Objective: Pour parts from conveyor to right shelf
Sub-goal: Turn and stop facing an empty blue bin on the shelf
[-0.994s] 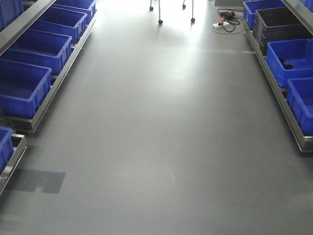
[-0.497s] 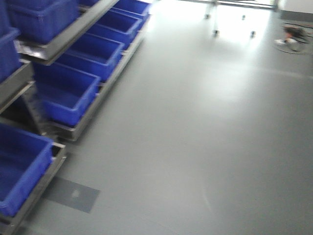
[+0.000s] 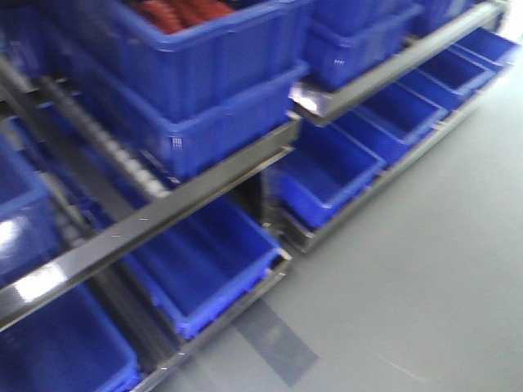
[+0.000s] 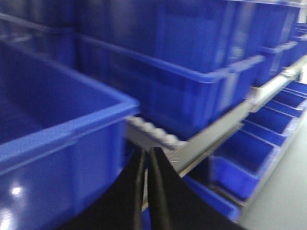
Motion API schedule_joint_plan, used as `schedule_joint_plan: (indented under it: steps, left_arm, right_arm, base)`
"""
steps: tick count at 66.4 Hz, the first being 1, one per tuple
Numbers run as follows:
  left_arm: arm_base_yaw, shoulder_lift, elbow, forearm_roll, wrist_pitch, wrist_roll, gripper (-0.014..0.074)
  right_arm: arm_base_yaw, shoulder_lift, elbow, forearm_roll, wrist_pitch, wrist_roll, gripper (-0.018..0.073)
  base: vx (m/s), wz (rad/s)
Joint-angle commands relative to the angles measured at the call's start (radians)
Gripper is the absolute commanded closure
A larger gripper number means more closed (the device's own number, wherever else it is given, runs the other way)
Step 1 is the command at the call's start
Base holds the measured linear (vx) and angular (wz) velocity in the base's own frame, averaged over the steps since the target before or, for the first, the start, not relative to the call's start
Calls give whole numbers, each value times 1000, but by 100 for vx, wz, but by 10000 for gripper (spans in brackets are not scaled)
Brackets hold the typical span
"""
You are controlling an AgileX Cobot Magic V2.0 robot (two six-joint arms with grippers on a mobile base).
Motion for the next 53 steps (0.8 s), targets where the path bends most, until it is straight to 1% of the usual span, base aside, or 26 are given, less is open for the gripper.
schedule_joint_plan:
  steps: [1, 24, 53]
  left_arm:
    - [-6, -12, -19, -6, -79, -8, 603]
    - [-6, -12, -19, -6, -79, -8, 603]
    - [-6, -12, -19, -6, -79, -8, 603]
  right_arm:
    - [-4, 15, -27, -13, -84, -9, 564]
    - [-4, 15, -27, -13, -84, -9, 564]
    - [-4, 15, -27, -13, -84, -9, 564]
  base:
    - [24, 93]
    - [21, 81]
    - [16, 63]
